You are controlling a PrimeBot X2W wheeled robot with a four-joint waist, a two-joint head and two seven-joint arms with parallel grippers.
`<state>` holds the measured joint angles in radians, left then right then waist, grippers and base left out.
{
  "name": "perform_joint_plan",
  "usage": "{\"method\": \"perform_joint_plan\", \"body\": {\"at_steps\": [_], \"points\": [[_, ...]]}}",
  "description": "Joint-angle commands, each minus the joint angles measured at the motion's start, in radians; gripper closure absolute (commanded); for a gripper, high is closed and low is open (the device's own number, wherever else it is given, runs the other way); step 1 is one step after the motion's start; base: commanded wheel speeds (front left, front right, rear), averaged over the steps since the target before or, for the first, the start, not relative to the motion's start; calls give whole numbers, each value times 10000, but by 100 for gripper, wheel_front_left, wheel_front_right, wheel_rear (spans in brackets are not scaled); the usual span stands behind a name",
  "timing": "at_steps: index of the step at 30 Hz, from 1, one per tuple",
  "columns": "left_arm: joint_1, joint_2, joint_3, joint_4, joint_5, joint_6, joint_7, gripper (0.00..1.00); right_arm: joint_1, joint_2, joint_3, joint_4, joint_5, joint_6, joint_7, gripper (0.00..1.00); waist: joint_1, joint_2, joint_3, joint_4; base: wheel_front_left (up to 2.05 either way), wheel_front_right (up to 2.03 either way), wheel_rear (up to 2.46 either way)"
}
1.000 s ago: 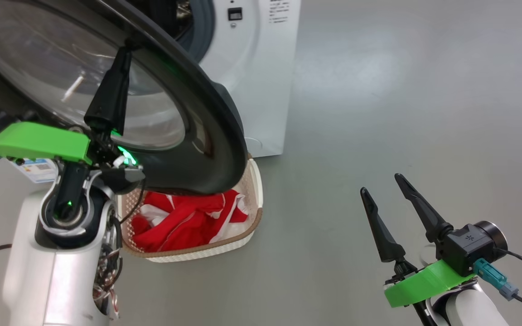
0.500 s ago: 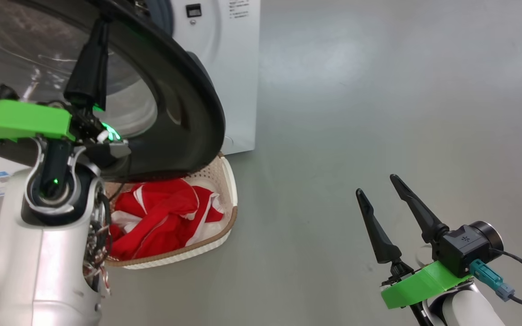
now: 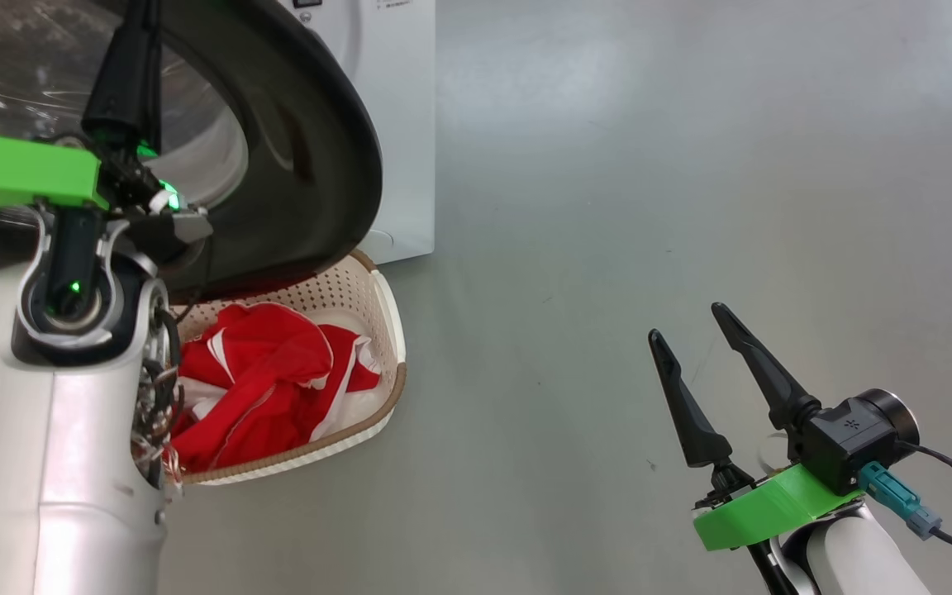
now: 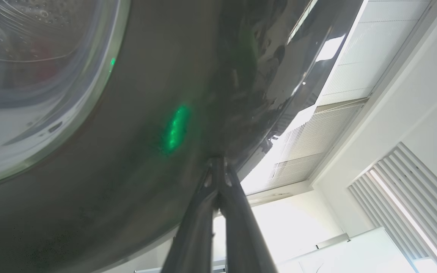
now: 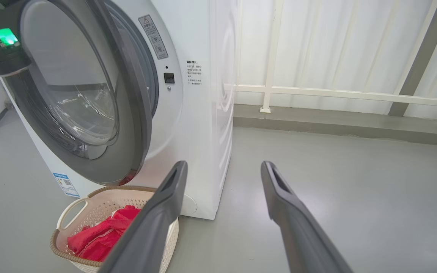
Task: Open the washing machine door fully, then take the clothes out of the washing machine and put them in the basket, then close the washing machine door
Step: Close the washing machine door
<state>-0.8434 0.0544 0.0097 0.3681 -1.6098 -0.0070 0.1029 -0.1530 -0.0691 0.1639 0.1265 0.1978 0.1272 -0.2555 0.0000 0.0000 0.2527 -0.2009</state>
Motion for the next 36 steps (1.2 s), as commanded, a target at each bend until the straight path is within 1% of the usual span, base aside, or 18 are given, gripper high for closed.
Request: {"method": "perform_joint_plan", "body": {"at_steps": [1,10,16,18,19,20,25,30,31,36], "points": [[-370,390,241,-167,119,-111,5,100,-288,-32,177,-260,63,35,-63,0,0,0,48,-34,0,0,0],[-854,506,404,693,81,-342,-12,100,-398,4,213,-240,90,35,-63,0,0,0,98,-199,0,0,0],[-690,439,422,907,-185,-495,304,100,-357,18,121,-194,64,35,-63,0,0,0,10,-143,0,0,0],[-481,406,401,861,-222,-524,357,58,-304,28,65,-171,52,35,-63,0,0,0,-88,-63,0,0,0],[-350,396,370,818,-199,-510,364,6,-271,33,35,-167,46,35,-63,0,0,0,-140,-17,0,0,0],[-213,377,352,747,-209,-502,382,0,-238,39,5,-166,43,35,-63,0,0,0,-194,32,0,0,0],[625,269,340,130,-415,-338,481,0,-80,64,-116,-178,-25,35,-63,0,0,0,-502,335,0,0,0],[1753,213,340,-950,-621,-188,649,0,22,83,-202,-145,-22,35,-63,0,0,0,-760,641,0,0,0],[2286,230,331,-1413,-532,-149,600,0,73,88,-225,-133,-25,35,-63,0,0,0,-862,762,0,0,0],[3707,293,212,-2593,-96,-139,379,0,191,95,-286,-108,-33,35,-63,0,0,0,-1075,1070,0,0,0]]}}
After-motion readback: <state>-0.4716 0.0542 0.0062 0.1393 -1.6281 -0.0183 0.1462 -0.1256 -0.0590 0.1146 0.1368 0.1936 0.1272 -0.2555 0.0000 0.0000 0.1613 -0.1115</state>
